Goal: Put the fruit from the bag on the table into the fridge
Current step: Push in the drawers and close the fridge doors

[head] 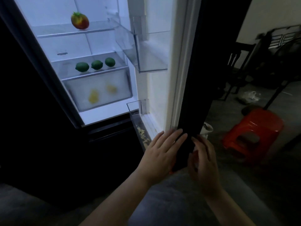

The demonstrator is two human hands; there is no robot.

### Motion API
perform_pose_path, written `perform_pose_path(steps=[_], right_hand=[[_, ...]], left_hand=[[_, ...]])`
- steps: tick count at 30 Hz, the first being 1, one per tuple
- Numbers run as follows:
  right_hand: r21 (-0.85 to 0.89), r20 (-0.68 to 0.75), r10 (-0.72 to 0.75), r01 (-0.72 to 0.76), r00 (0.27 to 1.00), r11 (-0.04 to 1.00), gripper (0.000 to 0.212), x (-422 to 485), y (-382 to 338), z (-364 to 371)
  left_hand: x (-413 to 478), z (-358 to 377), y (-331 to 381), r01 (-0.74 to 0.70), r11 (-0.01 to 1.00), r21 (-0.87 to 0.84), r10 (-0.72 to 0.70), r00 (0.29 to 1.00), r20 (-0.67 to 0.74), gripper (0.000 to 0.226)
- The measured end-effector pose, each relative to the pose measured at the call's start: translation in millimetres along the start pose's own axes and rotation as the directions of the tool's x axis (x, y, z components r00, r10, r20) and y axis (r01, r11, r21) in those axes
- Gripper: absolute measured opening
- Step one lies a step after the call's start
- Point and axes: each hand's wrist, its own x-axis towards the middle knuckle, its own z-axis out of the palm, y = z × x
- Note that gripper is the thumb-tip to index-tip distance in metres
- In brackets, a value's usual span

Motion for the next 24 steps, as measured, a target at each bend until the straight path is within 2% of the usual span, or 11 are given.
perform_pose_path(steps=[3,9,13,20,24], right_hand=[[0.004,0.011,0.033,-0.033,0.999,0.999,0.054,14.0,0.1,-5.5],[0.136,0.009,0.021,-0.022,1.0,0.99,0.06,38.3,0.0,-1.9],[0.166,0.049,-0.026,0.017,0.998,0.986,0.066,37.9,-1.3,5.5],[0.223,0.005,-0.068,0.065,0.998,0.973,0.051,37.0,-16.2,17.3],[0.281,-0.004,-0.047,0.046,0.999,0.959,0.05,38.1,-26.2,28.3]], left_hand=[[12.3,-12.3,11.4,-0.006,1.0,0.011,0.006,0.997,-0.08,0.048],[16.1,-9.7,9.5,0.083,0.957,0.279,-0.071,0.996,-0.052,0.052],[9.0,-9.6,12.4,0.147,0.93,0.336,-0.127,0.988,-0.082,0.049],[-14.1,-18.0,8.3,0.263,0.885,0.383,-0.236,0.965,-0.118,0.056],[-24.3,-22.5,1.5,0.319,0.867,0.383,-0.255,0.944,-0.211,0.056]])
